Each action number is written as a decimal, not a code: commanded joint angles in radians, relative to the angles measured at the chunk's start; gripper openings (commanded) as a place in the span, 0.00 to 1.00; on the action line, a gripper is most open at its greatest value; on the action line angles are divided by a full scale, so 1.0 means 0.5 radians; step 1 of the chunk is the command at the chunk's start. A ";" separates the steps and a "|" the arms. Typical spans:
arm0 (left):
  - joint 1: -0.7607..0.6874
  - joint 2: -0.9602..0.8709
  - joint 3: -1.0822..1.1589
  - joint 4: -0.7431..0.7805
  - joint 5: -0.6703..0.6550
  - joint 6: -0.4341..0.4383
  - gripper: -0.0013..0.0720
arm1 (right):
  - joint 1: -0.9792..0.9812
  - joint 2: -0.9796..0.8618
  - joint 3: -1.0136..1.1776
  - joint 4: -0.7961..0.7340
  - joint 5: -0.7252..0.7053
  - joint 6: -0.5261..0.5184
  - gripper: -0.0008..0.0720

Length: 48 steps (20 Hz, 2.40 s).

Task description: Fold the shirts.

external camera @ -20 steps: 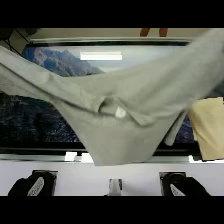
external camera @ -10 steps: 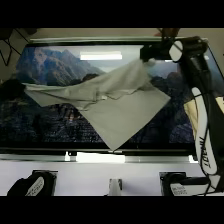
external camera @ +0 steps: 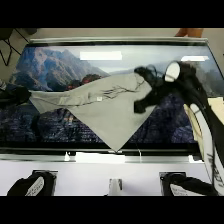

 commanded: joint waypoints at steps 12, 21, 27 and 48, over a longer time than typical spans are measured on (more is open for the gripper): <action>0.002 -0.007 -0.008 0.001 -0.002 0.037 0.07 | 0.053 0.224 -1.393 1.057 -1.073 0.251 0.95; 0.001 -0.006 -0.008 -0.002 -0.034 0.037 0.07 | 0.642 0.031 -1.372 1.621 -1.827 0.320 0.85; 0.001 0.105 0.101 -0.045 -0.067 0.032 0.07 | 0.350 0.121 -1.003 1.164 -1.399 -0.285 0.05; 0.275 0.349 1.558 0.286 1.124 -0.265 0.07 | -0.478 0.906 1.463 -0.403 -0.352 -0.034 0.05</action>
